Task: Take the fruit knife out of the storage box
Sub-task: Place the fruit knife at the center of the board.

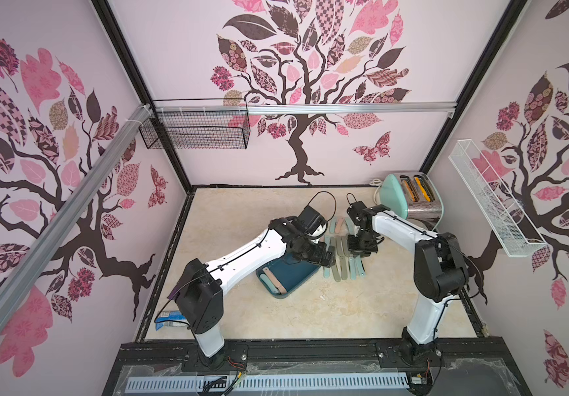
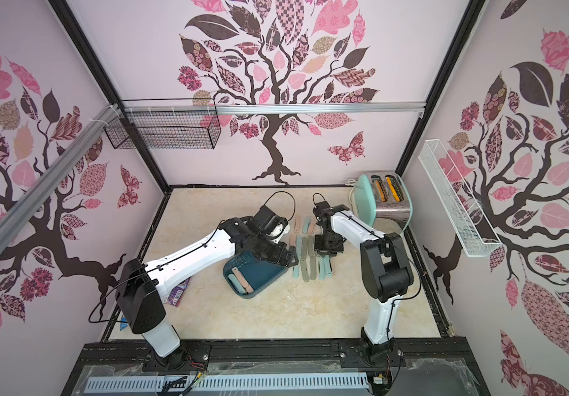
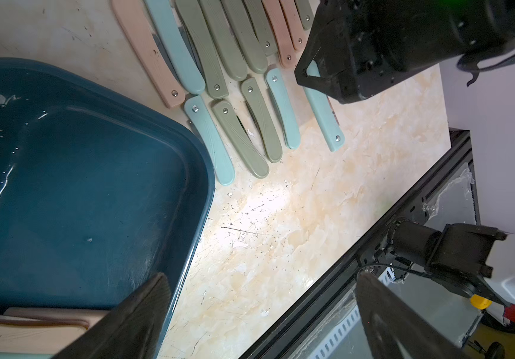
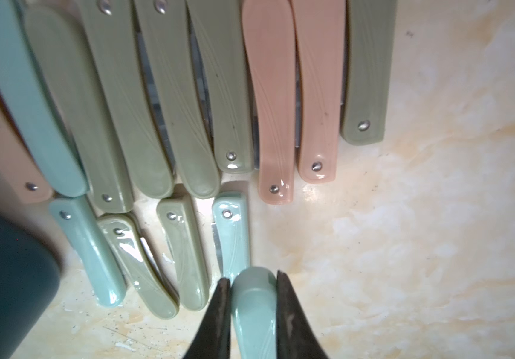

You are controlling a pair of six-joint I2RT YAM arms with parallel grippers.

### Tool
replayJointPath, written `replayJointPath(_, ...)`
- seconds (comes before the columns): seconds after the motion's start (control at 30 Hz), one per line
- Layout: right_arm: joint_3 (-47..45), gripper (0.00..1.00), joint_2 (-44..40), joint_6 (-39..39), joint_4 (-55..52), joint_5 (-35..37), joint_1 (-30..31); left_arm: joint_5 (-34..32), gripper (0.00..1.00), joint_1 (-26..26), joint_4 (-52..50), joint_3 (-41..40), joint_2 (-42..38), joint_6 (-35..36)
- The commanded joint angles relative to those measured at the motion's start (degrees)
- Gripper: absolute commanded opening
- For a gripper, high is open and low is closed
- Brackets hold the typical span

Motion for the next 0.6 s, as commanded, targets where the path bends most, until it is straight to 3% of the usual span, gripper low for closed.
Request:
replayJointPath(0.0, -0.8, 0.15, 1.0, 0.7, 2.8, 0.5, -0.6, -0.6, 0.98, 0.2, 0.2, -1.7, -2.2, 0.9)
replayJointPath(0.57, -1.8, 0.25, 4.5, 0.1, 3.9, 2.1, -0.7, -1.3, 0.98, 0.2, -0.7, -4.2, -3.8, 1.2)
